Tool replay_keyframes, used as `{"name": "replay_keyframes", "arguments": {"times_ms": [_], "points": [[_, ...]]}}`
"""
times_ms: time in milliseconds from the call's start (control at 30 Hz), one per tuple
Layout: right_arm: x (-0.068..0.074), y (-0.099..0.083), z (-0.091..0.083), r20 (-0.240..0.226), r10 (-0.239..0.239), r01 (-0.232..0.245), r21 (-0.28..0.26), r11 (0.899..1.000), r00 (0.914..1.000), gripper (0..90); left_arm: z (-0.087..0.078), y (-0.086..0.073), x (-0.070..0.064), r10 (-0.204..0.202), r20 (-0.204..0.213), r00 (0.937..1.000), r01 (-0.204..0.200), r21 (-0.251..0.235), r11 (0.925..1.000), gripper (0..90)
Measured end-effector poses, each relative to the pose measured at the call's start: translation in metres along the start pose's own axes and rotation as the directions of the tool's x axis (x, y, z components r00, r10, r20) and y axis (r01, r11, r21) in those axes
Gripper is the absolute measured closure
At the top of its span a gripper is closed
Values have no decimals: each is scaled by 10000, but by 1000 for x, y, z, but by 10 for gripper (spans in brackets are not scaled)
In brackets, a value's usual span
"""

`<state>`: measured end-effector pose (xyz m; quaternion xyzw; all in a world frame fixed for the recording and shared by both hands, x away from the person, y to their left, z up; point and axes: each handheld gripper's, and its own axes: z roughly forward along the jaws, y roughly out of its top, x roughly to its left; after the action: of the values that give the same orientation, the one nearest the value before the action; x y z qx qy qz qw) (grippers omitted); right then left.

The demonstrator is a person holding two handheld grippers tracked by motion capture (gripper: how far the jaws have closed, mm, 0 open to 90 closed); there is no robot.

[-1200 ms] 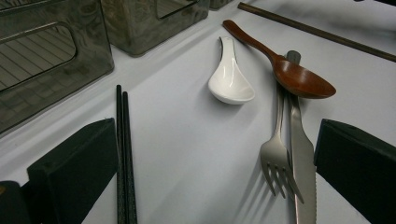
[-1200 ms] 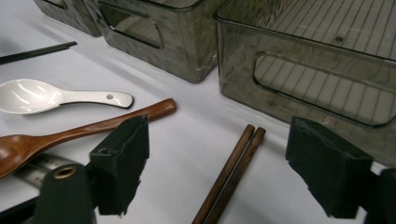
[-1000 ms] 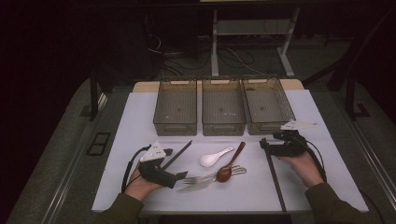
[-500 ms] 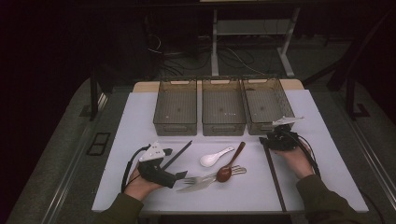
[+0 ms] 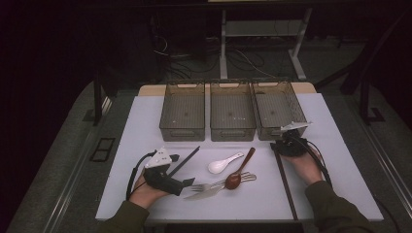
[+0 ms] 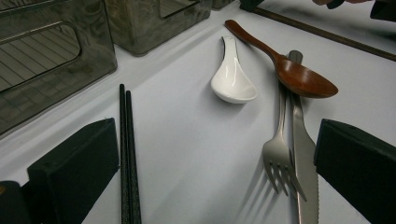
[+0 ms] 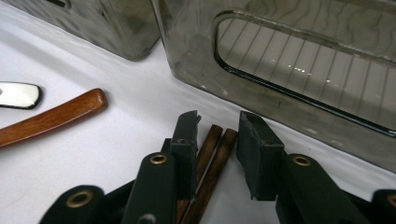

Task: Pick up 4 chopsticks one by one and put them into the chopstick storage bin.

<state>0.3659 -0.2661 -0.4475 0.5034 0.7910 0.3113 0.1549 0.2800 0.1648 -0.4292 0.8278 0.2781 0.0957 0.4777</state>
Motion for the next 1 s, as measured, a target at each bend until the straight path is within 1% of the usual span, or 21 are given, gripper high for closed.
{"name": "replay_keyframes", "arguments": {"times_ms": [100,400,733,900,1000], "points": [[1,0,1,145,-43,44,-24,10000,9999,700,0,0,0,-2,0,10000,2,-12,10000,0],[3,0,1,261,-48,49,-31,10000,9996,706,0,0,0,22,-2,10000,-22,-3,10000,0],[9,3,3,211,-163,164,-38,9999,9996,733,-1,0,0,26,10,10000,-26,-14,10000,0],[14,5,6,183,-408,408,-33,9992,9990,750,-1,0,0,34,18,10000,-34,3,10000,0],[16,6,7,145,-429,430,-19,9991,9990,750,-2,0,0,26,15,10000,-26,0,10000,0]]}}
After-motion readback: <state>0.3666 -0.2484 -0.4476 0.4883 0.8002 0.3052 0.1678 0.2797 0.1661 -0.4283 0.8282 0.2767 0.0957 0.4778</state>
